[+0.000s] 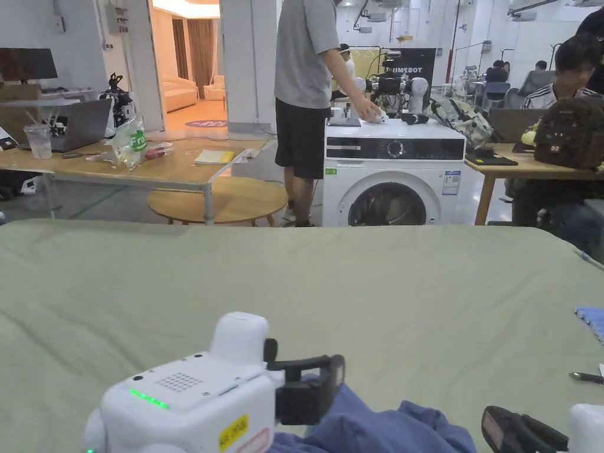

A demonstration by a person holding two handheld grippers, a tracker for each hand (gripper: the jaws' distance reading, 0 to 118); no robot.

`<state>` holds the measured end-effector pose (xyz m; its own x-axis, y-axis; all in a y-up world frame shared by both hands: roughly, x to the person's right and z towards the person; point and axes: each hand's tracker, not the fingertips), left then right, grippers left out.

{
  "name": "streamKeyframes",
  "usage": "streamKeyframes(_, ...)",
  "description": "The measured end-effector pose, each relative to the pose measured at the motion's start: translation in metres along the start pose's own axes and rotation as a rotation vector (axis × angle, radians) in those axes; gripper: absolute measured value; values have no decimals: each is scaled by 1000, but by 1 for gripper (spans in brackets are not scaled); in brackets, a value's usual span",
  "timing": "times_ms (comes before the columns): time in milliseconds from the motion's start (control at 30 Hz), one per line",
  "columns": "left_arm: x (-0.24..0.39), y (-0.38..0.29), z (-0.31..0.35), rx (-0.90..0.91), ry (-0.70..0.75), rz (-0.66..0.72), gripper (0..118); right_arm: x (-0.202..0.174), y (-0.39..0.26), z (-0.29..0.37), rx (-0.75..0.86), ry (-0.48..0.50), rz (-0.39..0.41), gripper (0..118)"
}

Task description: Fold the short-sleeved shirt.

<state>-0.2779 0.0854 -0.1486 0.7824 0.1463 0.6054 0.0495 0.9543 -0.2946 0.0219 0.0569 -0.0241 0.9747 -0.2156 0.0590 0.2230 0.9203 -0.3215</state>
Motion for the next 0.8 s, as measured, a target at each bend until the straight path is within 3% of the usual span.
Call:
streamKeyframes(67, -18, 6, 37, 7, 134, -48, 54, -9, 2, -6, -10, 46, 2, 0)
streamKeyframes(100, -22, 14, 46, 22, 196, -56, 22, -14, 3, -9, -5, 61, 3, 0)
streamKeyframes(133, -27, 15, 59, 40, 216, -56, 5, -20, 3, -10, 1, 69, 9, 0)
streamKeyframes(167, -32, 15, 74, 62, 219, -47, 0, -25, 4, -13, 6, 76, 33, 0)
streamKeyframes(267, -47, 13, 103, 39, 290, 29, 0, -40, 4, -18, 5, 82, 89, 0)
streamKeyframes(367, -58, 9, 117, 10, 325, 66, 0, -46, 3, -23, -9, 110, 83, 0)
streamKeyframes(567, -105, 25, 107, -94, 240, 223, 0, -43, -3, -29, -37, 123, 106, 0)
streamKeyframes(667, -144, 33, 73, -227, 243, 252, 68, -33, -7, -30, -53, 126, 90, 0)
streamKeyframes(700, -157, 33, 54, -284, 258, 256, 73, -29, -9, -30, -60, 124, 79, 0)
streamKeyframes(800, -191, 32, 4, -406, 321, 278, 73, -14, -15, -33, -87, 100, 59, 0)
